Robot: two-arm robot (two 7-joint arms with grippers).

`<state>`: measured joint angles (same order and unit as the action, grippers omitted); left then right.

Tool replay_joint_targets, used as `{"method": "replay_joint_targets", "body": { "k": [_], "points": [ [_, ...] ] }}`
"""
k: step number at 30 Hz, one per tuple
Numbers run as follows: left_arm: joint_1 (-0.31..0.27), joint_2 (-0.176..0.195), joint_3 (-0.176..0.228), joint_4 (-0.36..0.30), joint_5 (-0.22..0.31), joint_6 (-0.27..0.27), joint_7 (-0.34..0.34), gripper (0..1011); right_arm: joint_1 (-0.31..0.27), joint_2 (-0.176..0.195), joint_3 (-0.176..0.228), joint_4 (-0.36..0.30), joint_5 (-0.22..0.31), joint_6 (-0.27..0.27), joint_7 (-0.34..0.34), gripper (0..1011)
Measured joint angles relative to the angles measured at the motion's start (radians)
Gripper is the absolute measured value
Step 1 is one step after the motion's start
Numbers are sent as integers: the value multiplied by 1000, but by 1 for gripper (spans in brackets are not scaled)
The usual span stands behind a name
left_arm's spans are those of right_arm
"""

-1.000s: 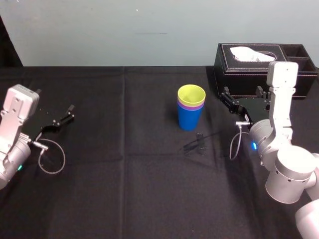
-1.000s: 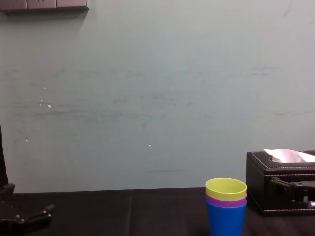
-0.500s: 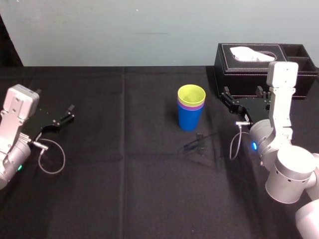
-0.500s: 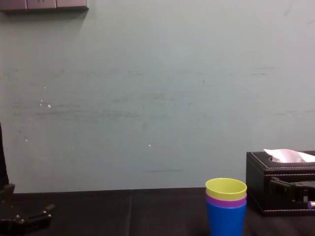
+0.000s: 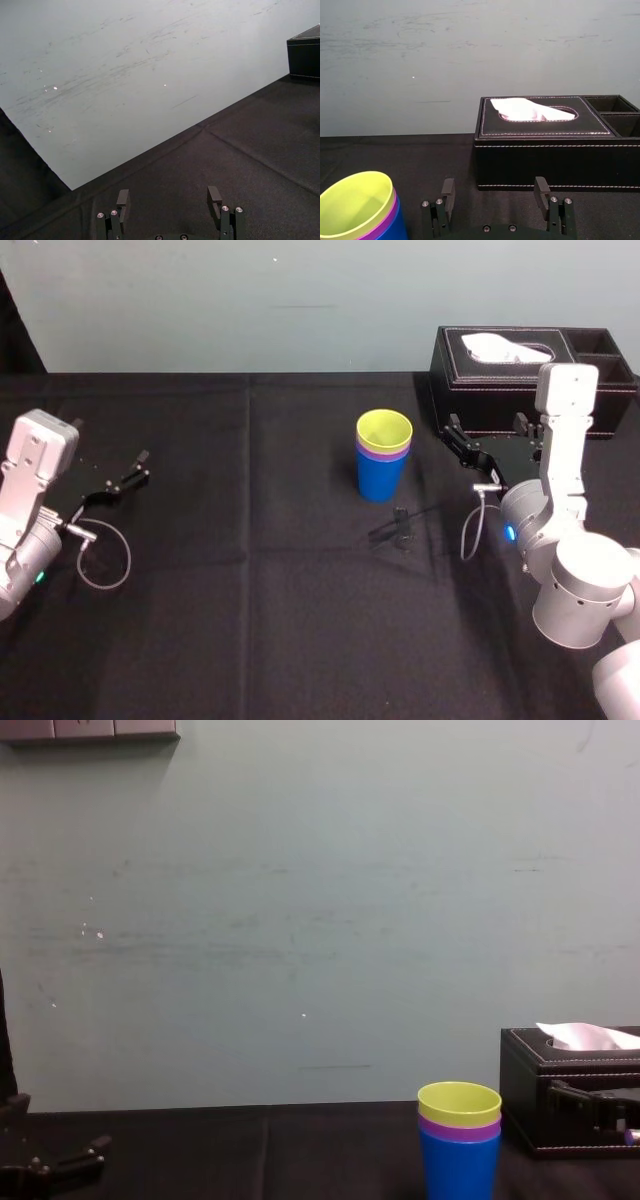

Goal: Stack the three plastic cups sequentially using one hand.

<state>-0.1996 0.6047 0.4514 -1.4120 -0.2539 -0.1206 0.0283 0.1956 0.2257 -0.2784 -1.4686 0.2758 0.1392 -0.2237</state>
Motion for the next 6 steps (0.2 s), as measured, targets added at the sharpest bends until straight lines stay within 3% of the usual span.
{"method": "replay_joint_targets", "body": {
  "k": [6],
  "points": [
    [0, 0, 0, 0, 0, 0, 0, 1011, 0, 0, 0, 0, 0, 0, 0, 1003]
  ]
}}
